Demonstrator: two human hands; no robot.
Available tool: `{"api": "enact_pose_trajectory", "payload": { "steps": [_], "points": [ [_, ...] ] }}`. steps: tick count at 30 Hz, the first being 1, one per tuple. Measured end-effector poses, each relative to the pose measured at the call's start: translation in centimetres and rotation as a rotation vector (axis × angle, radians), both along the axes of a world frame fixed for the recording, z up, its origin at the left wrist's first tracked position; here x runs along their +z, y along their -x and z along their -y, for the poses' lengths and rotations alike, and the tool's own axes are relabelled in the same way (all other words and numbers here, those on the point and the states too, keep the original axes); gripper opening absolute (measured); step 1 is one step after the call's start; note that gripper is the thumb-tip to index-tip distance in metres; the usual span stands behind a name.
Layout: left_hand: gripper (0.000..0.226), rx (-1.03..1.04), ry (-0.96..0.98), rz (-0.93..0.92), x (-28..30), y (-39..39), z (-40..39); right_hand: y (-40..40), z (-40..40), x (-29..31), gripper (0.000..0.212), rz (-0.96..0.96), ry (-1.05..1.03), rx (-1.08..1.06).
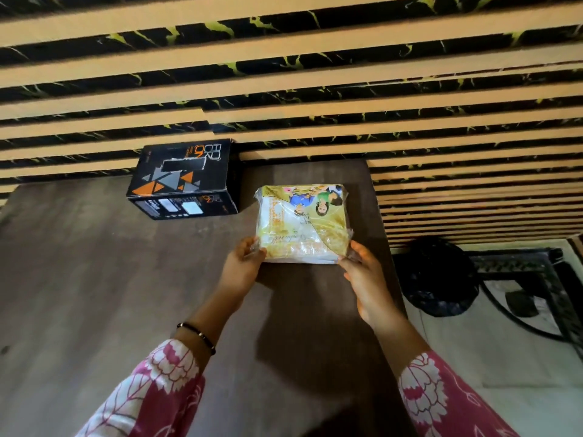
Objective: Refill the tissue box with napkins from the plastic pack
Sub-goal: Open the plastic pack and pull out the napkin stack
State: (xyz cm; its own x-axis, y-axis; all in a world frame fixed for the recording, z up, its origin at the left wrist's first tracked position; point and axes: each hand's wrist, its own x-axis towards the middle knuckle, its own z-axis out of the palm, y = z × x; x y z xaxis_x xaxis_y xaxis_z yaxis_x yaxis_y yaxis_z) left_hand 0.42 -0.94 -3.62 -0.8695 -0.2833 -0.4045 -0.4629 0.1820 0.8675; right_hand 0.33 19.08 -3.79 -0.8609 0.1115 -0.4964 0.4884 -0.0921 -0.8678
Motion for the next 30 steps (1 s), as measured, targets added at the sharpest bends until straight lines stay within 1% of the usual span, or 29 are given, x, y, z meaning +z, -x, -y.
{"api": "enact_pose_trajectory", "payload": {
  "steps": [4, 6, 10, 13, 15, 18, 20, 22, 24, 25, 26, 27, 28, 29, 30],
  "points": [
    [0.033, -0.095, 0.049, -0.001, 0.4, -5.2, 3.0, -5.9, 1.8, 0.7, 0.045, 0.043, -0.007, -0.019],
    [0.033, -0.161, 0.067, -0.031, 0.4, -7.9, 5.0, -8.5, 3.3, 0.9, 0.043, 0.061, -0.020, -0.037],
    [0.022, -0.257, 0.054, -0.070, 0.1, -12.6, 8.9, -13.0, 6.7, 1.2, 0.039, 0.085, -0.049, -0.090],
    [0.021, -0.292, 0.016, -0.079, -0.2, -15.8, 12.3, -16.0, 10.0, 1.2, 0.029, 0.076, -0.048, -0.122],
    [0.020, -0.319, -0.002, -0.101, -0.6, -17.4, 13.9, -17.3, 11.5, 1.1, 0.025, 0.074, -0.060, -0.126],
    [0.022, -0.346, 0.031, -0.121, -1.2, -19.7, 16.4, -19.4, 13.5, 1.2, 0.027, 0.065, -0.090, -0.120],
    [0.023, -0.356, 0.007, -0.123, -1.5, -20.9, 17.3, -20.4, 14.2, 1.3, 0.026, 0.042, -0.115, -0.121],
    [0.021, -0.376, -0.023, -0.112, -1.7, -22.1, 18.1, -21.1, 14.5, 1.4, 0.026, 0.040, -0.148, -0.121],
    [0.016, -0.415, -0.012, -0.106, -1.9, -22.8, 18.6, -21.4, 14.6, 1.3, 0.027, 0.057, -0.202, -0.097],
    [0.018, -0.433, 0.029, -0.114, -1.9, -22.8, 18.7, -21.5, 14.5, 1.2, 0.029, 0.057, -0.264, -0.068],
    [0.028, -0.452, 0.101, -0.126, -1.8, -22.8, 18.9, -21.6, 14.4, 1.1, 0.034, 0.037, -0.418, 0.000],
    [0.040, -0.475, 0.187, -0.152, -1.6, -22.6, 19.0, -21.8, 14.4, 1.0, 0.041, 0.005, -0.642, 0.083],
    [0.052, -0.495, 0.293, -0.192, -1.3, -22.2, 18.9, -21.8, 14.5, 1.1, 0.050, -0.058, -0.902, 0.157],
    [0.062, -0.519, 0.399, -0.251, -1.0, -21.7, 18.7, -21.8, 14.8, 1.3, 0.056, -0.168, -1.116, 0.201],
    [0.071, -0.554, 0.489, -0.313, -0.7, -21.3, 18.4, -21.7, 15.3, 1.5, 0.058, -0.271, -1.215, 0.231]
  ]
}}
